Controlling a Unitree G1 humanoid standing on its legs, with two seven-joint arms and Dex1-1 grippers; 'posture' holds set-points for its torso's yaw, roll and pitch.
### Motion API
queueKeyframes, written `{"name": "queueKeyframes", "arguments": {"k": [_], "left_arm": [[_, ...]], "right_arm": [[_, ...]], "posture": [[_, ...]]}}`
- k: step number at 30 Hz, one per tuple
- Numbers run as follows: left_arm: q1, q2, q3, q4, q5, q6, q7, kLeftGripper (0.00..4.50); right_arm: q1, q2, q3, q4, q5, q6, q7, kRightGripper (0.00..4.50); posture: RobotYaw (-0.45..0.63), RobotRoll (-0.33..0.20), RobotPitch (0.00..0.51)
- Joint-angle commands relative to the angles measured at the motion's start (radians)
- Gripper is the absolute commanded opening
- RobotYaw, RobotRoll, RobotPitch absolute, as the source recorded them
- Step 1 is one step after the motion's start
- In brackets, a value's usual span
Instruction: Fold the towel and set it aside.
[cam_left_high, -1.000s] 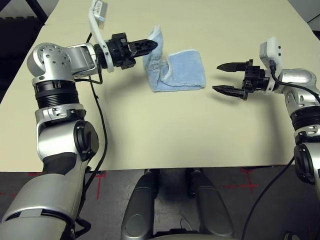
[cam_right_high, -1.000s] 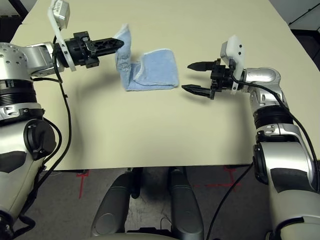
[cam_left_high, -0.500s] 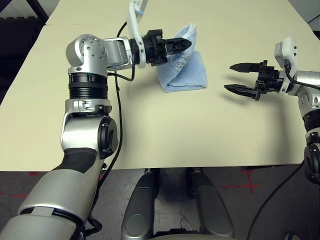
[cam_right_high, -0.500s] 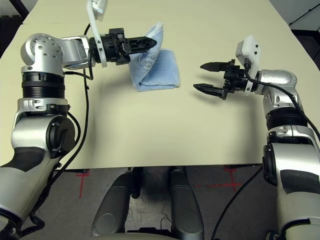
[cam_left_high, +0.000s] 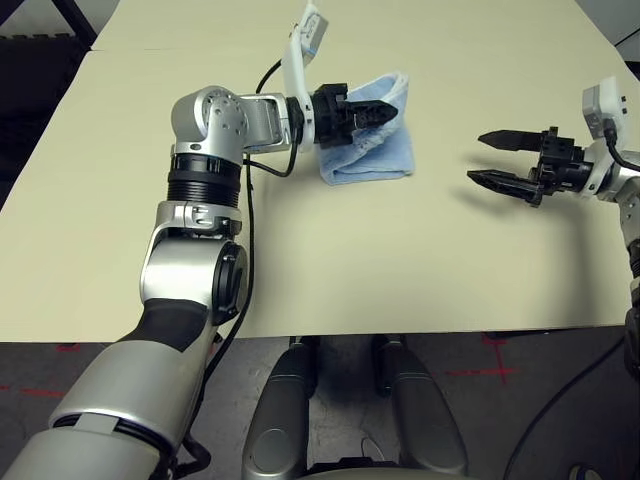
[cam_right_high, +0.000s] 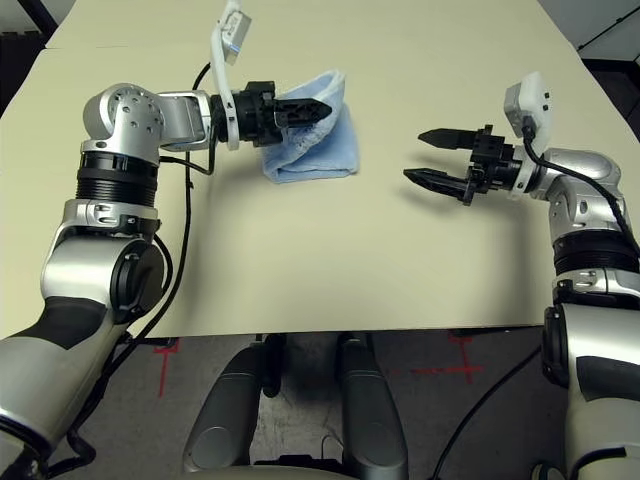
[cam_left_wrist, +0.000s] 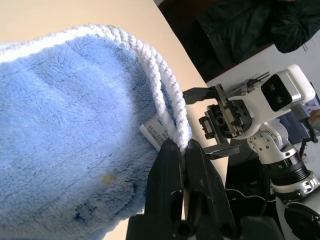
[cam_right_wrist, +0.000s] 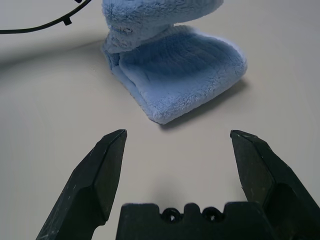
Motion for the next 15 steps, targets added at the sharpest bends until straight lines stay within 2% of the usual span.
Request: {"name": "queueKeyframes", "arguments": {"k": [1, 11, 15], "left_arm": [[0.018, -0.031, -0.019, 0.021, 0.029, -0.028, 0.011, 0.03], [0.0, -0.109, -0.025, 0.167, 0.15, -0.236, 0.089, 0.03], [0.002, -0.123, -0.034, 0.168, 0.161, -0.224, 0.071, 0.03]], "right_arm": [[0.021, -0.008, -0.004, -0.02, 0.0, 0.0, 0.0, 4.5], [0.033, -0.007, -0.003, -0.054, 0.003, 0.013, -0.005, 4.5], [0.036, -0.009, -0.003, -0.06, 0.002, 0.014, -0.007, 4.5]], "posture": [[0.05, 0.0, 0.259], [0.04, 0.0, 0.257], [0.04, 0.0, 0.256]]}}
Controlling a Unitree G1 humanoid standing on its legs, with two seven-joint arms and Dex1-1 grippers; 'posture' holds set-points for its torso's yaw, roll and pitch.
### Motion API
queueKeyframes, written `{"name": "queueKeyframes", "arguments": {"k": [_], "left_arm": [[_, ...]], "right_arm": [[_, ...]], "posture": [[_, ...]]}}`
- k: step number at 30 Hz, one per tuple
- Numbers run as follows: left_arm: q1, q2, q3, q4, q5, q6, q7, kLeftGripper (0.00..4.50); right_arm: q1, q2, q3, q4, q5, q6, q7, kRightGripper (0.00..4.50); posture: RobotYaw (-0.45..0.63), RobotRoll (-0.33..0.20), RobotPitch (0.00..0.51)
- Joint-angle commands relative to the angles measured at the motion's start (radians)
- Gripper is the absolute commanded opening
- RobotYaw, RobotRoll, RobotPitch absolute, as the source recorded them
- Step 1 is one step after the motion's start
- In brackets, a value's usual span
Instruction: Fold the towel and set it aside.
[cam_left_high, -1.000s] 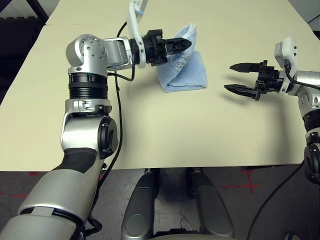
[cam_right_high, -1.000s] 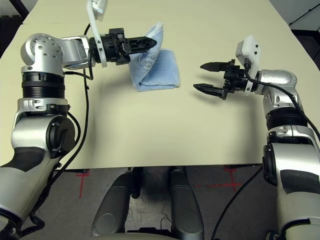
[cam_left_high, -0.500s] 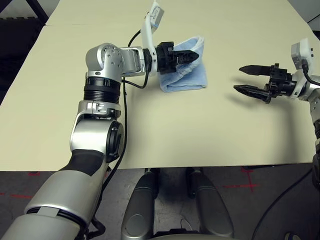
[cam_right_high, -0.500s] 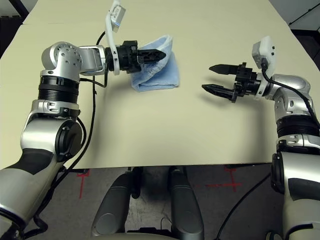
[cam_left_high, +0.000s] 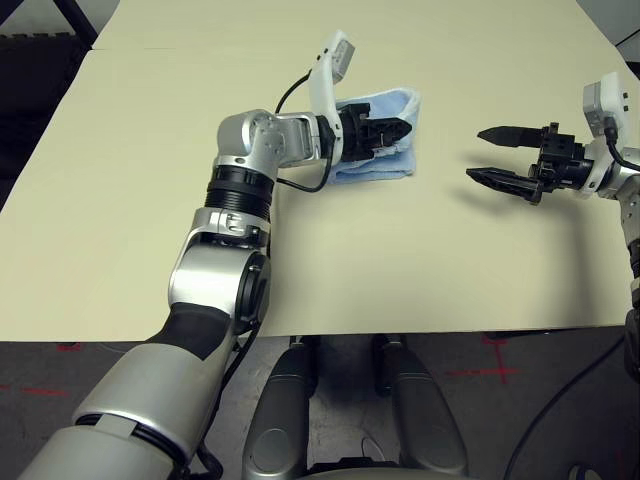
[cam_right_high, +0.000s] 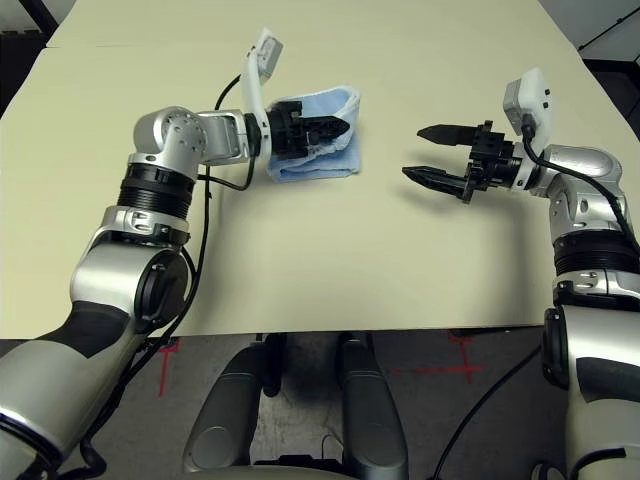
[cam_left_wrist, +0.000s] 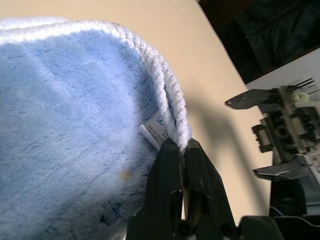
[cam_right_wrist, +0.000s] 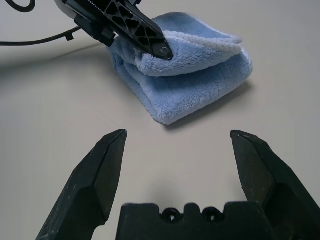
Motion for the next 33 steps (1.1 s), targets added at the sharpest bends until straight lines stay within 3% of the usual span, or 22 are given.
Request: {"name": "queueKeyframes", "arguments": {"k": [1, 5, 8, 14, 18, 20, 25, 28, 33], "left_arm": [[-0.006, -0.02, -0.019, 0.009, 0.02, -0.001, -0.005, 0.03], [-0.004, -0.04, -0.011, 0.033, 0.045, -0.05, 0.038, 0.03], [-0.005, -0.063, 0.011, 0.014, 0.014, -0.042, 0.023, 0.75], [-0.023, -0.047, 0.053, -0.021, -0.047, 0.003, -0.054, 2.97], [-0.013, 0.036, -0.001, -0.071, -0.06, 0.052, -0.223, 4.46], [0.01, 0.097, -0.04, -0.101, -0.041, 0.009, -0.322, 4.49], [0.162, 0.266, -0.175, -0.113, 0.146, -0.46, -0.535, 4.49], [0.23, 0.331, -0.215, -0.076, 0.233, -0.727, -0.612, 4.49], [0.261, 0.387, -0.211, -0.001, 0.264, -0.975, -0.748, 4.49]], "right_arm": [[0.013, -0.01, -0.002, -0.017, 0.001, 0.004, -0.001, 4.5], [0.008, -0.009, 0.001, -0.016, -0.002, 0.002, -0.004, 4.5], [0.006, -0.007, 0.005, -0.012, -0.006, -0.002, -0.005, 4.5], [-0.007, -0.005, 0.009, 0.0, -0.014, -0.01, -0.004, 4.5], [-0.021, 0.002, 0.013, 0.007, -0.016, -0.011, -0.001, 4.5], [-0.033, 0.013, 0.018, 0.015, -0.018, -0.013, -0.001, 4.5], [-0.072, 0.088, 0.017, 0.049, -0.02, -0.022, -0.048, 4.5], [-0.078, 0.122, 0.019, 0.058, -0.019, -0.022, -0.056, 4.5], [-0.086, 0.126, 0.014, 0.096, -0.024, -0.04, -0.045, 4.5]], "posture": [[0.04, 0.0, 0.256], [0.04, 0.0, 0.257], [0.04, 0.0, 0.257], [0.05, 0.0, 0.257], [0.05, 0.0, 0.257], [0.04, 0.0, 0.26], [0.01, 0.0, 0.266], [0.03, 0.0, 0.269], [0.05, 0.0, 0.269]]}}
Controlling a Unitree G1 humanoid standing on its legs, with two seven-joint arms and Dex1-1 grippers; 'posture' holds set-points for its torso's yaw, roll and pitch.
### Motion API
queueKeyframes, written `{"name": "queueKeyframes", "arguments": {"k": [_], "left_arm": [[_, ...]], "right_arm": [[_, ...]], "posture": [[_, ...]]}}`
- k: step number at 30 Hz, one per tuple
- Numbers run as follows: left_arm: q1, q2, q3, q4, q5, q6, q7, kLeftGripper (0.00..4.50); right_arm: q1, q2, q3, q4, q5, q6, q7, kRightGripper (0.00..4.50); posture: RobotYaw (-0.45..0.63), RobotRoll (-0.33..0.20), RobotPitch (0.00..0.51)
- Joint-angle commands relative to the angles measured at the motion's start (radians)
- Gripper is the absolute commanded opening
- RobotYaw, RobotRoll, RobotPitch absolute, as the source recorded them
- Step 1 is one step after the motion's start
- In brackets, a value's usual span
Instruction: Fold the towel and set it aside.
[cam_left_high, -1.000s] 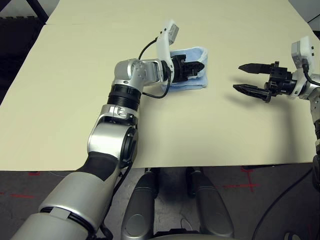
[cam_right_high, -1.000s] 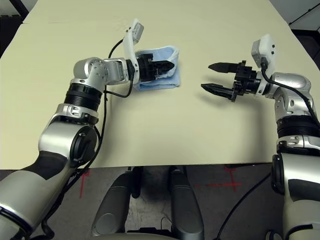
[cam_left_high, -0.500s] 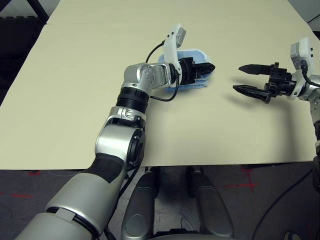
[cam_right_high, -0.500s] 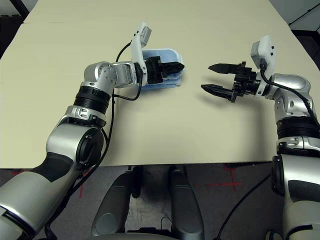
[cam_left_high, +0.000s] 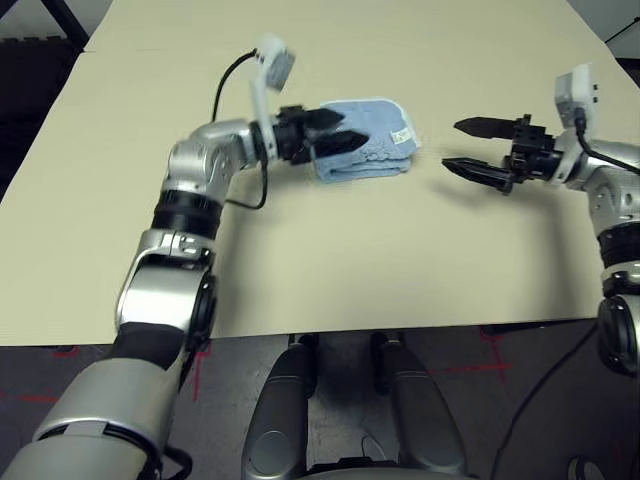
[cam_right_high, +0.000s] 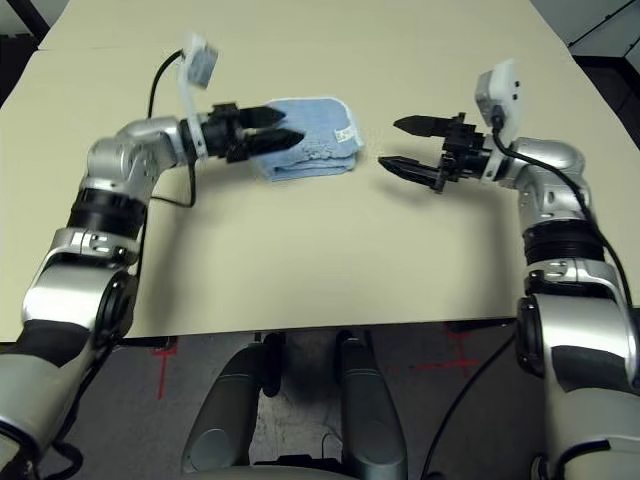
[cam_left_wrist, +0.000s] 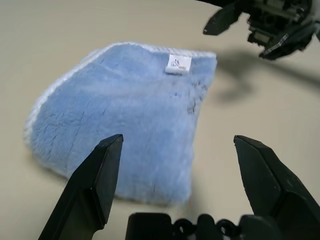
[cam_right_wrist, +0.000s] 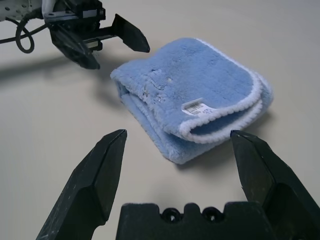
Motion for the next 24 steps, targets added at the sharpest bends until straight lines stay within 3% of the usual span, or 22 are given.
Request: {"name": "queueKeyframes", "arguments": {"k": [1, 3, 6, 16, 24], "left_arm": [[0.013, 0.03, -0.004, 0.057, 0.023, -0.158, -0.115, 4.49], [0.002, 0.034, 0.006, 0.093, 0.02, -0.195, -0.139, 4.49], [-0.012, 0.027, 0.019, 0.134, 0.016, -0.246, -0.165, 4.5], [-0.054, 0.005, 0.045, 0.189, 0.0, -0.252, -0.225, 4.5], [-0.063, -0.012, 0.047, 0.198, 0.004, -0.24, -0.296, 4.48]], "right_arm": [[-0.01, -0.018, 0.001, 0.039, -0.008, -0.015, 0.018, 4.5], [-0.013, -0.023, -0.001, 0.044, -0.006, -0.013, 0.028, 4.5], [-0.01, -0.03, 0.004, 0.041, -0.011, -0.032, 0.042, 3.9], [-0.003, -0.037, 0.013, 0.034, -0.022, -0.058, 0.079, 0.05], [0.005, -0.027, 0.024, 0.013, -0.024, -0.108, 0.118, 0.01]], "posture": [[0.05, 0.0, 0.268], [0.05, 0.0, 0.266], [0.05, 0.0, 0.266], [0.04, 0.0, 0.266], [0.02, 0.0, 0.263]]}}
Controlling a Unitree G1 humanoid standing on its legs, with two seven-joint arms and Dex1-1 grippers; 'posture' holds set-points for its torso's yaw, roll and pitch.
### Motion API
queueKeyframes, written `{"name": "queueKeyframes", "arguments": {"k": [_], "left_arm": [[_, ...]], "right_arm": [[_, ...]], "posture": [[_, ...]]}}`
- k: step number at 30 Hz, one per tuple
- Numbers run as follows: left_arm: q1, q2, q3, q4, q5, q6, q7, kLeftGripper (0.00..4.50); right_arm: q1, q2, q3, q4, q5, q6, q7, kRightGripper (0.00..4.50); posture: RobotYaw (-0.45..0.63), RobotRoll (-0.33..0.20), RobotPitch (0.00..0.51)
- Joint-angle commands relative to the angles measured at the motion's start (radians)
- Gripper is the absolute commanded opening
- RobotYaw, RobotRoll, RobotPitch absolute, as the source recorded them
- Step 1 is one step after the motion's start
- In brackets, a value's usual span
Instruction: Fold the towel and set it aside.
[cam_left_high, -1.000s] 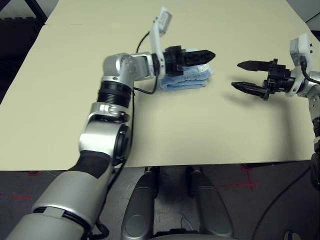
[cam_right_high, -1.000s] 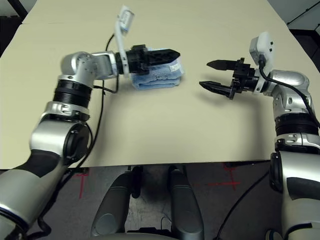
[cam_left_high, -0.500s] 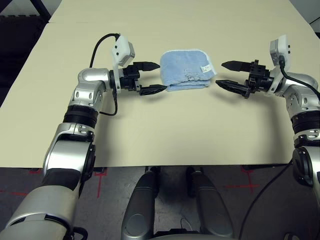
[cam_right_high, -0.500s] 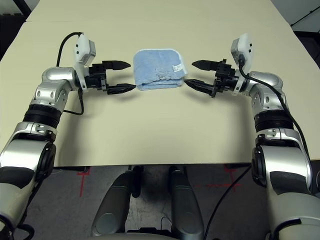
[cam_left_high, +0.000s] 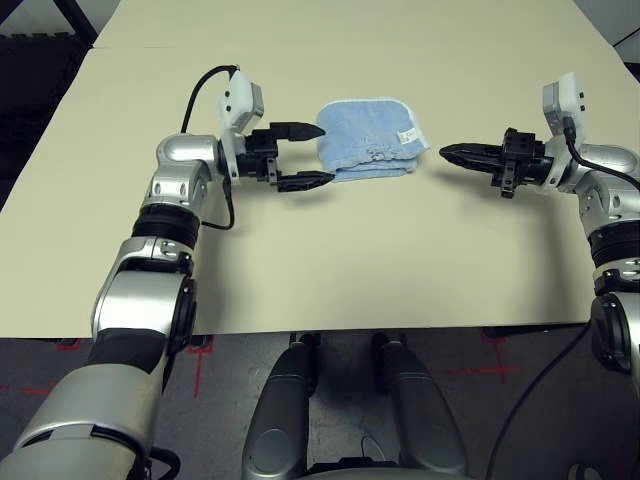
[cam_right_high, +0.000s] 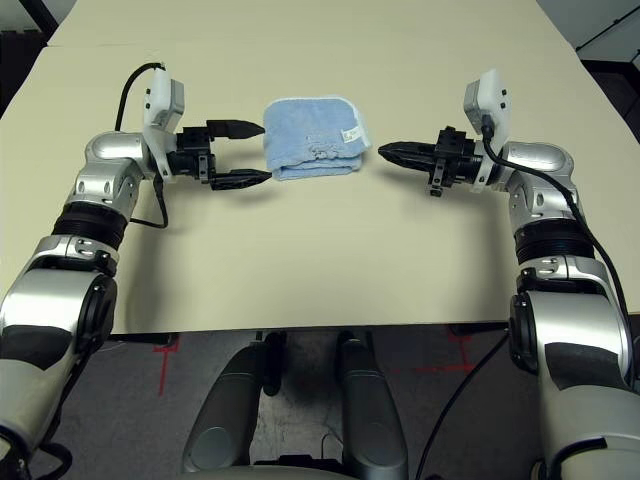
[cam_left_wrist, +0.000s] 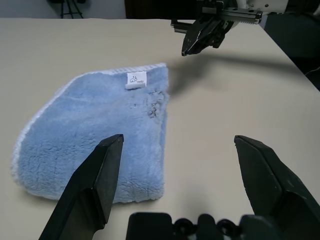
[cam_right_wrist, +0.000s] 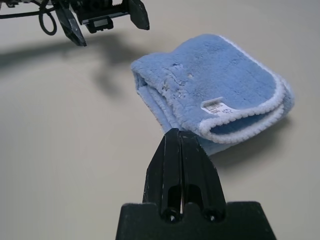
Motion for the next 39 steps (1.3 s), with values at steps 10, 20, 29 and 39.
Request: {"name": "queueKeyframes", "arguments": {"k": [10, 20, 29, 39], "left_arm": [[-0.04, -0.011, 0.01, 0.109, 0.038, -0.056, 0.008, 1.24], [-0.157, -0.08, 0.042, 0.226, 0.074, -0.034, 0.27, 0.01], [-0.211, -0.18, 0.015, 0.265, 0.134, 0.019, 0.391, 0.01], [-0.148, -0.17, -0.081, 0.314, 0.282, 0.015, 0.422, 0.01]], "right_arm": [[0.002, 0.011, -0.005, -0.003, 0.013, -0.062, 0.013, 0.0], [-0.115, 0.086, -0.023, 0.104, -0.002, -0.011, -0.173, 0.0], [-0.167, 0.152, 0.059, 0.217, -0.133, -0.005, -0.34, 0.0], [-0.121, 0.176, 0.12, 0.282, -0.245, 0.019, -0.469, 0.0]], "posture": [[0.02, 0.0, 0.258], [0.03, 0.0, 0.259], [0.05, 0.0, 0.263], [0.04, 0.0, 0.265]]}}
